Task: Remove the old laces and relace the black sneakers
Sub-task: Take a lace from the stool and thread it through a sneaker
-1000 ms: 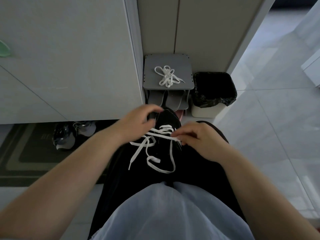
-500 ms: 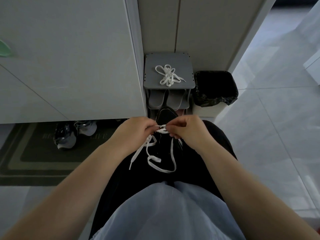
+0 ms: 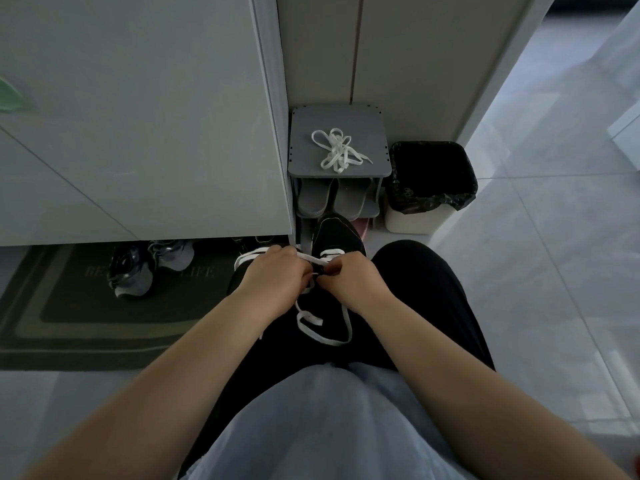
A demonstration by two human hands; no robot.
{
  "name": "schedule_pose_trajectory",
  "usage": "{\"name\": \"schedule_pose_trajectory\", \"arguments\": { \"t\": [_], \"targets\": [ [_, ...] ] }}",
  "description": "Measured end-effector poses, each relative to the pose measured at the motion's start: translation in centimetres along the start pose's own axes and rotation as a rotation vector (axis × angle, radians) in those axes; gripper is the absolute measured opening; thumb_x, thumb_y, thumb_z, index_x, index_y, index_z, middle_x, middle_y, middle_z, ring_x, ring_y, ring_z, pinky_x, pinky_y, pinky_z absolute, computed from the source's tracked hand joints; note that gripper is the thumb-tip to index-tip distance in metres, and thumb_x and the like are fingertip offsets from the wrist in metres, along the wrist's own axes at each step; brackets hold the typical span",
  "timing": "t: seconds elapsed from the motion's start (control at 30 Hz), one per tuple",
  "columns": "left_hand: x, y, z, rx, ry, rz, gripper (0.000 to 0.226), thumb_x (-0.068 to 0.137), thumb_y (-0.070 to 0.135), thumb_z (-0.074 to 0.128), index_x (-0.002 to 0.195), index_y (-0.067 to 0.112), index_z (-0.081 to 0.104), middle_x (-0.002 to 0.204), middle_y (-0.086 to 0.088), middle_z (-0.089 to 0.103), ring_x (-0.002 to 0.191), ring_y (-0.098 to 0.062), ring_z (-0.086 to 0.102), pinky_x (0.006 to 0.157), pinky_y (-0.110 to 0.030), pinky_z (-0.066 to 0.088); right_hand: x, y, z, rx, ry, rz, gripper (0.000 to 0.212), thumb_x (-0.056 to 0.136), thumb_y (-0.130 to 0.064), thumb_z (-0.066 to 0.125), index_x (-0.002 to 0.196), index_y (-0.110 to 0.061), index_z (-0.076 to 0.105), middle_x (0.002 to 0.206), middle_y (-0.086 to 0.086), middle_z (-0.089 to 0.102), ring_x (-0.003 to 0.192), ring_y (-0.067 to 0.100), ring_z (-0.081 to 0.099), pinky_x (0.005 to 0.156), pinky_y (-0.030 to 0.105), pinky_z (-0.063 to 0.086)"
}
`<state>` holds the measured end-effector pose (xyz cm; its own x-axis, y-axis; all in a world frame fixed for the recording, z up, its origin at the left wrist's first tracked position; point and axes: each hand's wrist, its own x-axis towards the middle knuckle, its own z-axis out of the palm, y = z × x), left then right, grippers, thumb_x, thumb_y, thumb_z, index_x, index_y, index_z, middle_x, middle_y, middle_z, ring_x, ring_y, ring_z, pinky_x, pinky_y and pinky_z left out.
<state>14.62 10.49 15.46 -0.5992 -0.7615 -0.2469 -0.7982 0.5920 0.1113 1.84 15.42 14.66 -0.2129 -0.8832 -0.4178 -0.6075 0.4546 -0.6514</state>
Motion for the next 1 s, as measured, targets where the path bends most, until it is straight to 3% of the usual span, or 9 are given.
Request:
{"name": "schedule_pose_trajectory", "arguments": {
  "t": [0.17,0.3,0.43,0.53,0.63,0.73,0.83,1.0],
  "targets": [
    [0.0,0.3,0.0,0.004,-0.008,0.036,0.031,0.098,0.033,0.037,0.108,0.021,0.064,0.088,0.002,0.035,0.099,-0.022,0.044,0.069,-0.029,0.026,-0.3,0.7,-0.3,0.242,0.012,0.035,0.019,0.080,-0.005,0.064,0.096,-0.011,0.072,0.088,0.006,0.069,0.086,0.018,0.063,0.080,0.028,0.050],
    [-0.4,0.1,0.1,0.036,0.020,0.086,0.032,0.098,0.035,0.035,0.108,0.022,0.063,0.095,-0.001,0.049,0.097,-0.021,0.046,0.068,-0.029,0.027,-0.3,1.0,-0.1,0.367,0.022,0.059,0.019,0.078,0.001,0.065,0.092,-0.008,0.072,0.072,-0.003,0.063,0.079,0.015,0.062,0.074,0.021,0.048],
    [-0.7,0.2,0.1,0.029,0.031,0.111,0.032,0.099,0.033,0.033,0.106,0.019,0.062,0.101,-0.002,0.054,0.099,-0.021,0.047,0.074,-0.030,0.033,-0.3,1.1,0.1,0.359,0.023,0.051,0.022,0.078,0.000,0.065,0.096,-0.008,0.073,0.081,0.000,0.066,0.085,0.015,0.064,0.084,0.026,0.050],
    [-0.4,0.5,0.0,0.040,0.018,0.105,0.033,0.099,0.033,0.033,0.106,0.018,0.062,0.104,-0.003,0.055,0.101,-0.022,0.046,0.077,-0.031,0.033,-0.4,1.1,0.1,0.364,0.013,0.032,0.019,0.077,-0.001,0.065,0.091,-0.009,0.074,0.079,0.001,0.067,0.084,0.016,0.065,0.081,0.026,0.050],
    [-0.1,0.8,0.1,0.043,0.012,0.106,0.034,0.099,0.032,0.033,0.106,0.016,0.062,0.106,-0.003,0.056,0.102,-0.022,0.046,0.078,-0.031,0.032,-0.5,1.1,-0.3,0.337,-0.010,0.005,0.019,0.078,0.000,0.062,0.087,-0.010,0.074,0.082,0.010,0.071,0.079,0.015,0.064,0.079,0.028,0.050],
    [0.0,0.7,0.2,0.040,0.020,0.110,0.033,0.099,0.032,0.032,0.108,0.018,0.061,0.104,-0.003,0.054,0.101,-0.022,0.046,0.075,-0.029,0.028,-0.7,1.2,-0.9,0.279,-0.037,0.006,0.021,0.085,-0.005,0.054,0.094,-0.014,0.072,0.082,0.007,0.072,0.074,0.007,0.060,0.075,0.022,0.048],
    [-0.1,0.5,0.3,0.004,0.043,0.118,0.030,0.098,0.031,0.036,0.102,0.017,0.062,0.097,-0.002,0.052,0.096,-0.021,0.046,0.073,-0.028,0.025,-0.7,1.2,-0.8,0.074,-0.001,-0.078,0.009,0.086,-0.020,0.061,0.091,-0.019,0.069,0.079,0.001,0.071,0.075,0.012,0.062,0.069,0.026,0.049],
    [0.1,-0.2,-0.2,-0.208,0.105,0.046,0.018,0.092,0.030,0.051,0.101,0.019,0.061,0.090,0.006,0.047,0.097,-0.017,0.048,0.075,-0.025,0.031,-0.9,1.2,-0.9,-0.079,0.089,-0.096,0.010,0.087,-0.028,0.061,0.089,-0.021,0.068,0.085,0.001,0.068,0.081,0.020,0.063,0.073,0.037,0.054]
  ]
}}
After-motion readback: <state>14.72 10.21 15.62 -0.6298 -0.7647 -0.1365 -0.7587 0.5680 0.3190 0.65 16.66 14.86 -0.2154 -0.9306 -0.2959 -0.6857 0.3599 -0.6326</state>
